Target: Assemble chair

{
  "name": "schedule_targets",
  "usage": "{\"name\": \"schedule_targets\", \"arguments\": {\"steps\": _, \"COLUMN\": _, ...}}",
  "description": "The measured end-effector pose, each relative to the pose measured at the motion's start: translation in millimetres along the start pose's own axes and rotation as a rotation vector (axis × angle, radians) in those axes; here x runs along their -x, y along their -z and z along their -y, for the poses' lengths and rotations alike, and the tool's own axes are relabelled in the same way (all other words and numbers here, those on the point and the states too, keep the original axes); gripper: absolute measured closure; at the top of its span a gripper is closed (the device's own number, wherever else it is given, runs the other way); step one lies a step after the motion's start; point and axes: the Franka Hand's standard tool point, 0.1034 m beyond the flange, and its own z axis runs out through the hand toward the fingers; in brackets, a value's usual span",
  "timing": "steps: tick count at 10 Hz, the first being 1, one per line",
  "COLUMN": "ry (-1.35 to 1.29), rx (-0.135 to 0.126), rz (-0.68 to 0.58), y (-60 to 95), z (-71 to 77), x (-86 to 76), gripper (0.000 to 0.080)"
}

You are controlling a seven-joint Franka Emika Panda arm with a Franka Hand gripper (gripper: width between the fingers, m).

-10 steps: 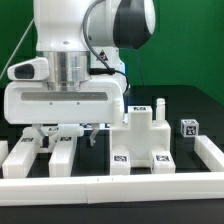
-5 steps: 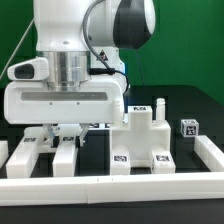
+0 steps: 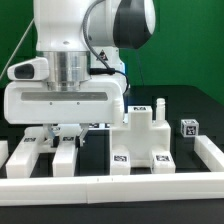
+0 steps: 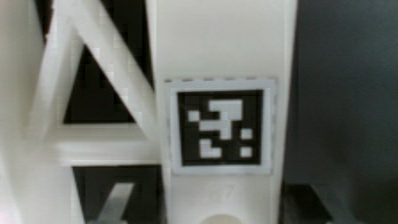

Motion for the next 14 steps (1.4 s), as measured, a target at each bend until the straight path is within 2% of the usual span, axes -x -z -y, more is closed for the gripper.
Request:
{"name": "schedule_targets", "arguments": {"steps": 3, "ry": 0.000, "rx": 0.000, "rz": 0.000, "y": 0.4, "z": -0.1, "x": -0.1, "gripper": 0.0517}}
{"name": "schedule_targets", "arguments": {"steps": 4, "ry": 0.011, "rx": 0.004, "rz": -0.005, "y": 9.2, "z": -1.0, "x": -3.4, "gripper": 0.0517}}
{"name": "schedule_targets", "arguments": {"steps": 6, "ry": 0.020, "rx": -0.001, "rz": -0.026, "y": 40.5, "z": 0.3, "x": -8.4, "gripper": 0.0517}}
{"name": "schedule_targets", "arguments": {"steps": 9, "ry": 0.012, "rx": -0.051, "rz": -0.022, "y": 91.4, "z": 11.5, "x": -15.8, "gripper": 0.0515}}
{"name": "schedule_targets", "arguments": {"steps": 10, "ry": 0.001, "rx": -0.051, "rz": -0.012, "y": 100.9, "z": 18.8, "x": -18.8, "gripper": 0.0515}}
{"name": "schedule_targets", "arguments": {"steps": 11, "ry": -0.004, "rx": -0.044, "rz": -0.015, "y": 105.8, "z": 30.1, "x": -25.4, "gripper": 0.0515}}
{"name": "schedule_targets", "arguments": {"steps": 14, "ry": 0.009, "rx": -0.044, "rz": -0.009, "y": 101.4, "z": 27.6, "x": -22.5, "gripper": 0.0515}}
